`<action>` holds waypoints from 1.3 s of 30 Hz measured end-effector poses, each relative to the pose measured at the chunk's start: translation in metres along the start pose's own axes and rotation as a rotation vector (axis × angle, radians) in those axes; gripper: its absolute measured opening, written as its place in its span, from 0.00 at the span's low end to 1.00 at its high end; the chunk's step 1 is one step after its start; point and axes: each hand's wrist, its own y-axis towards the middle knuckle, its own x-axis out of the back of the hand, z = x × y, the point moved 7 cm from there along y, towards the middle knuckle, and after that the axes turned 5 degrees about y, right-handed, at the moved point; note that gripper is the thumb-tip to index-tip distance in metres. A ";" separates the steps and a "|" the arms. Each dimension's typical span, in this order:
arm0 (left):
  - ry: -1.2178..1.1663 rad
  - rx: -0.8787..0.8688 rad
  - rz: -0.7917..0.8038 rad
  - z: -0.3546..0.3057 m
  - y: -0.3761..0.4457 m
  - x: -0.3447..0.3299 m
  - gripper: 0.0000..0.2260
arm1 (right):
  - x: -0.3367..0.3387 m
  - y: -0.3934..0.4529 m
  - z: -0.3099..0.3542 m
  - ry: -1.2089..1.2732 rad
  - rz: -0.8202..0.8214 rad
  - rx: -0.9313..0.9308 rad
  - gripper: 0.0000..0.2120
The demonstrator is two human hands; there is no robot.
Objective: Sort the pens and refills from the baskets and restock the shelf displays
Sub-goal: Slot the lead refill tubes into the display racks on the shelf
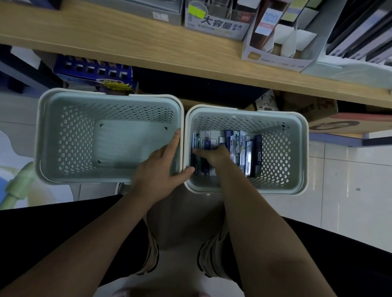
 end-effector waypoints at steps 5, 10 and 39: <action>0.004 -0.003 -0.004 -0.002 0.000 0.001 0.44 | 0.004 0.000 0.000 -0.104 -0.094 0.011 0.40; 0.002 0.003 0.012 -0.002 0.000 0.001 0.44 | 0.003 0.001 0.003 -0.036 -0.113 0.051 0.32; -0.005 -0.005 -0.006 -0.001 0.000 0.002 0.43 | -0.019 0.017 -0.009 0.181 0.194 -0.002 0.29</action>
